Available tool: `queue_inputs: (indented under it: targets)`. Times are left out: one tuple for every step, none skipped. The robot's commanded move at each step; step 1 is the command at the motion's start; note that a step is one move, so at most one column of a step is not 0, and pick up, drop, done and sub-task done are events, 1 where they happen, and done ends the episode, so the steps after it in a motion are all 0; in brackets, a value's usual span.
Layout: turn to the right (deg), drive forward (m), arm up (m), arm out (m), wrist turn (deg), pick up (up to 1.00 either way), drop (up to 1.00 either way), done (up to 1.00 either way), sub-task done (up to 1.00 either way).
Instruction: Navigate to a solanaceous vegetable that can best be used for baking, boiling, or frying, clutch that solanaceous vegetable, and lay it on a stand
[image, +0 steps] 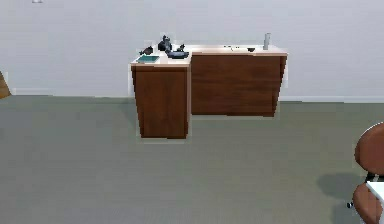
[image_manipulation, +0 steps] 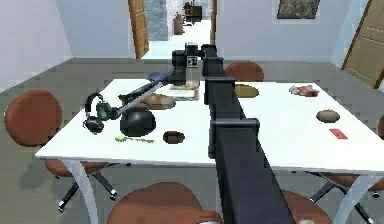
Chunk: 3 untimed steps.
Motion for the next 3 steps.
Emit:
queue_inputs:
  targets:
    - [0.0, 0.00, 0.00, 0.00, 45.0, 0.00, 0.00, 0.00, 0.00]
    - [0.0, 0.00, 0.00, 0.00, 33.0, 0.00, 0.00, 0.00, 0.00]
    - [0.0, 0.00, -0.28, 0.00, 0.0, 0.00, 0.00, 0.00, 0.00]
